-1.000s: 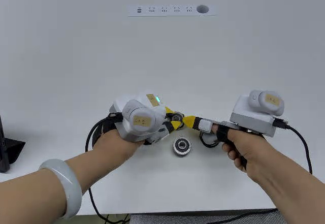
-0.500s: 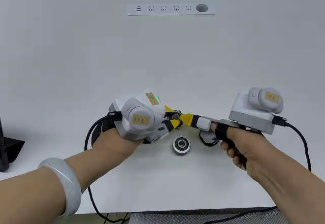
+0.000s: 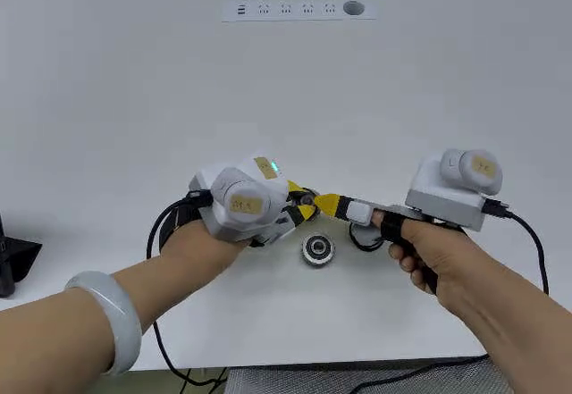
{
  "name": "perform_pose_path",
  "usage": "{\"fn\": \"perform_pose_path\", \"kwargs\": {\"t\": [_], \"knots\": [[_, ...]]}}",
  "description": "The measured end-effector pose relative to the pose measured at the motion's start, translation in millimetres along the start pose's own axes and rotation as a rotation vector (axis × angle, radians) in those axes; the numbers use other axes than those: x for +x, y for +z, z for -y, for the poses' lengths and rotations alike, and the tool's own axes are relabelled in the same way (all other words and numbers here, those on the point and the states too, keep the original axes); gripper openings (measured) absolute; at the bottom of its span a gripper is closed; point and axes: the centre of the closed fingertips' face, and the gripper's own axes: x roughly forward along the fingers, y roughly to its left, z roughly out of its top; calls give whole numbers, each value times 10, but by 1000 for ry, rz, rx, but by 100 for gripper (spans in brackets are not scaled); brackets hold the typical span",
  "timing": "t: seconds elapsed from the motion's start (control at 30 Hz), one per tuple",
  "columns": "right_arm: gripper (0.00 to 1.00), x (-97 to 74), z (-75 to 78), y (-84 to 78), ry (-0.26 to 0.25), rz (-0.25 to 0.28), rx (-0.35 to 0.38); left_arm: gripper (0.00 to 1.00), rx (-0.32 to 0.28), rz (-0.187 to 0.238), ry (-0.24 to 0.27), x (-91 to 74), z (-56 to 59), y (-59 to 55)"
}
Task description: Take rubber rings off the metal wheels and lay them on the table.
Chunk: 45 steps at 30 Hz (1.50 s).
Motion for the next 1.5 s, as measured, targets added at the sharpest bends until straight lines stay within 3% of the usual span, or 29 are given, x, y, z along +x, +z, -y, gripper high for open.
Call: {"fn": "perform_pose_path", "kwargs": {"t": [0.6, 0.87, 1.13, 1.5], "knots": [[2, -8, 61, -13, -48, 8, 19, 14, 15, 1, -7, 6, -2, 17], [2, -5, 77, -24, -54, 3, 19, 17, 20, 24, -11, -9, 16, 68], [2, 5, 37, -26, -48, 0, 15, 22, 32, 52, -5, -54, 35, 141], [2, -11, -35, -29, -28, 3, 14, 32, 26, 44, 18, -89, -19, 86]]}}
